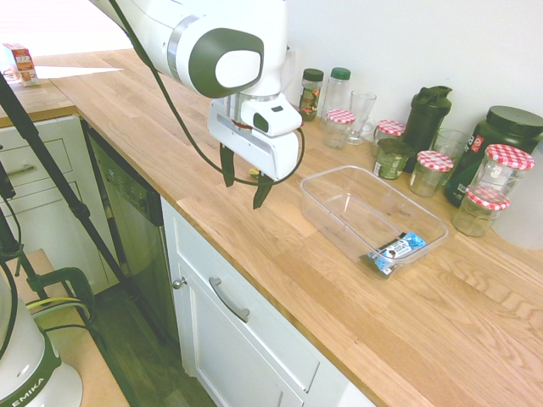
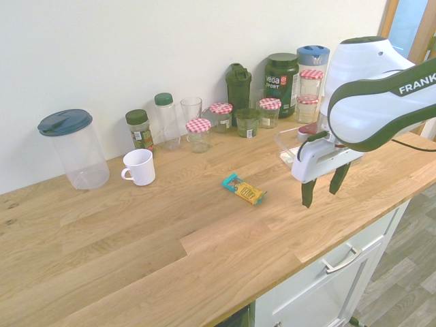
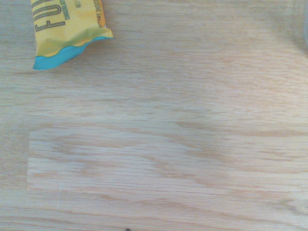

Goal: Put the protein bar into the container

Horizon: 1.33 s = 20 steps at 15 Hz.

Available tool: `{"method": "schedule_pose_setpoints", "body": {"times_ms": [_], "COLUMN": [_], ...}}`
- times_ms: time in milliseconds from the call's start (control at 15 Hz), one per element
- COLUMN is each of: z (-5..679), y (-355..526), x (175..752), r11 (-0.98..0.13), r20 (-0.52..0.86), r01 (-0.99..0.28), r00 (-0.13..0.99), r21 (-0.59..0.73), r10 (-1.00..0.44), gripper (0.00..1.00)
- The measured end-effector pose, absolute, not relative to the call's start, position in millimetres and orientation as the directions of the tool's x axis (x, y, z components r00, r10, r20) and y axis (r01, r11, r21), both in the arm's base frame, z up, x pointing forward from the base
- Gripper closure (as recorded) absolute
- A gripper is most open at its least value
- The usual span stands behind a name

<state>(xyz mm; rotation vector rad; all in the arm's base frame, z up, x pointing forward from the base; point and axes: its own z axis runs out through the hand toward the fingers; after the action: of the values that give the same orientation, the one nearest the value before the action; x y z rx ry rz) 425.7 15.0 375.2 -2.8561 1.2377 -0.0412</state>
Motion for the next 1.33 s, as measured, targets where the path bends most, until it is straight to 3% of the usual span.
{"method": "schedule_pose_setpoints", "body": {"times_ms": [733, 1333], "z": [460.5, 429.9], "y": [78.6, 108.6], "x": [465.8, 548.8], "r11": [-0.759, -0.826], "r20": [0.127, 0.099], "r01": [-0.651, -0.564], "r00": [0.752, 0.823], "r21": [-0.01, 0.018], "r10": [-0.647, -0.559], "gripper": [0.0, 0.0]}}
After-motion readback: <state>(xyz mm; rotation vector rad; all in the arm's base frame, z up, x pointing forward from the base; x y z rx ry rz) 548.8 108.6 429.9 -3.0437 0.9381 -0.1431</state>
